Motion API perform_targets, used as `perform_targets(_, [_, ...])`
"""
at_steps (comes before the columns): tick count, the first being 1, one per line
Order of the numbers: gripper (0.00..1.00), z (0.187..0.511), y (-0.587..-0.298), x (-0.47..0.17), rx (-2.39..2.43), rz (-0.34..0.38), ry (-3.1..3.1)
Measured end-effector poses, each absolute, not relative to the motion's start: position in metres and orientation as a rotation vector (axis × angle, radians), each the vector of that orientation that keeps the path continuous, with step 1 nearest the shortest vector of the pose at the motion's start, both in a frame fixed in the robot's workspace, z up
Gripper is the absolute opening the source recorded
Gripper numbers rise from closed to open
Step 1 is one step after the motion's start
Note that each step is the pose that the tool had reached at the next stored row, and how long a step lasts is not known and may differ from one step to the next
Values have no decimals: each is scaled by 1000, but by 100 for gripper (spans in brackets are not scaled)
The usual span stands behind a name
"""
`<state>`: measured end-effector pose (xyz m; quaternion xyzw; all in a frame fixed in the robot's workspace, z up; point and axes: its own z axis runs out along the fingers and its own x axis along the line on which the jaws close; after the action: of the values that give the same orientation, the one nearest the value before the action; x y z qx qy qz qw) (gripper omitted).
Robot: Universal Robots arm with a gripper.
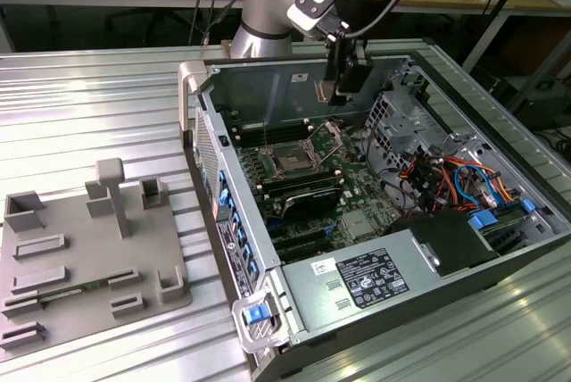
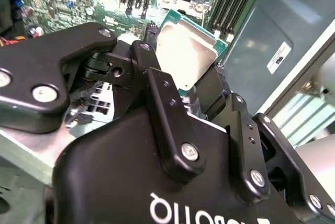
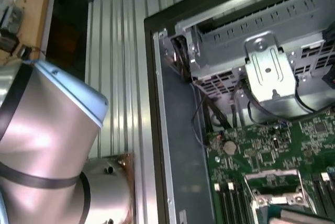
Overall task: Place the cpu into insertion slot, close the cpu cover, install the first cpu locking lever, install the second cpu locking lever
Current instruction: 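Place the cpu into insertion slot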
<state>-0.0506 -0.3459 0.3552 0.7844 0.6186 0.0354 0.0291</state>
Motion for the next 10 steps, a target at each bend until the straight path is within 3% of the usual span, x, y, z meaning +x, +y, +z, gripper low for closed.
perform_targets(10, [55, 348, -346, -51, 2194, 118, 2176])
